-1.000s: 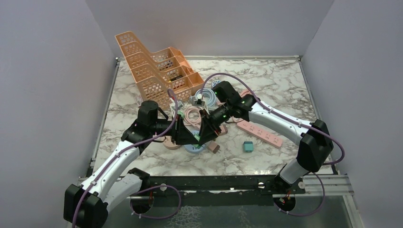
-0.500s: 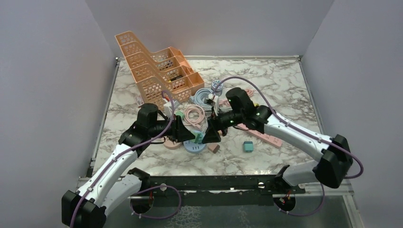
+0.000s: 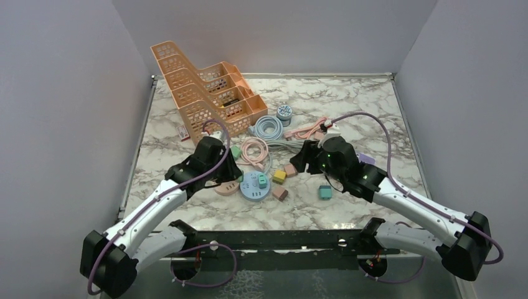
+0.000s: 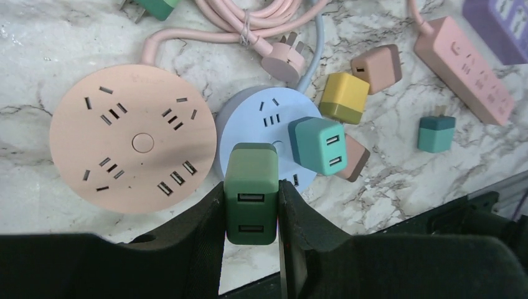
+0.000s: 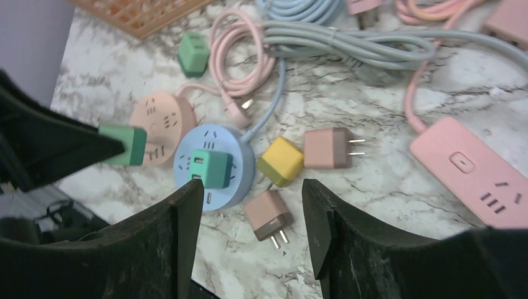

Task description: Insert the plug

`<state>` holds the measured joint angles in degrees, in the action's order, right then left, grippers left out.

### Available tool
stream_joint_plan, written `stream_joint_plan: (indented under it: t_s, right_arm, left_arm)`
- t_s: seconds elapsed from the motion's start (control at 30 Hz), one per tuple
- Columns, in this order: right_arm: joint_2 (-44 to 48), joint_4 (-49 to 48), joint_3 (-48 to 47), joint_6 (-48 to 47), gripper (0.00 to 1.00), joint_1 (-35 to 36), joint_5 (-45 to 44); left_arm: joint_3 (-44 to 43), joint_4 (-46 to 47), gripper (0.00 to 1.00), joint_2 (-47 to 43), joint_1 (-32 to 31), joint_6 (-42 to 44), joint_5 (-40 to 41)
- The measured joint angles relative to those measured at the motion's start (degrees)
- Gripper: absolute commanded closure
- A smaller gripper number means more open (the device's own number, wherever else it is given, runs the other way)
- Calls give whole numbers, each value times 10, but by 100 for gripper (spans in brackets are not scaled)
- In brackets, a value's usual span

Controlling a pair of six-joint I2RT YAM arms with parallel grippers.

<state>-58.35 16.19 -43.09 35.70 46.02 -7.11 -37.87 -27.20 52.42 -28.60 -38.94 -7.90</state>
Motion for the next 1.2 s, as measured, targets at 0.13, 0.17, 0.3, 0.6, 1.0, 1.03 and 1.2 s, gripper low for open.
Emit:
stream_joint_plan:
  t_s: [0.13, 0.17, 0.3, 0.6, 1.0, 1.03, 1.2]
  right_arm:
    - [14, 25, 3, 50, 42, 0, -80]
    - [15, 33, 3, 62, 41, 0, -100]
    - [11, 51, 3, 75, 42, 0, -160]
    - [-14, 56, 8, 65, 41, 0, -219]
    - [-31, 49, 19, 60, 41, 0, -233]
    - [-32, 49, 19, 60, 41, 0, -234]
    - [-38, 48, 19, 60, 41, 0, -235]
  left_arm:
    - [-60, -55, 100, 67, -70, -40, 88]
    - [-76, -64, 100, 84, -88, -49, 106]
    - [-107, -82, 100, 123, -139, -90, 155]
    - [-107, -114, 100, 177, -194, -151, 228]
    - [-113, -116, 100, 209, -198, -162, 253]
    - [-115, -115, 100, 210, -198, -162, 253]
    - [-116, -111, 100, 220, -198, -163, 251]
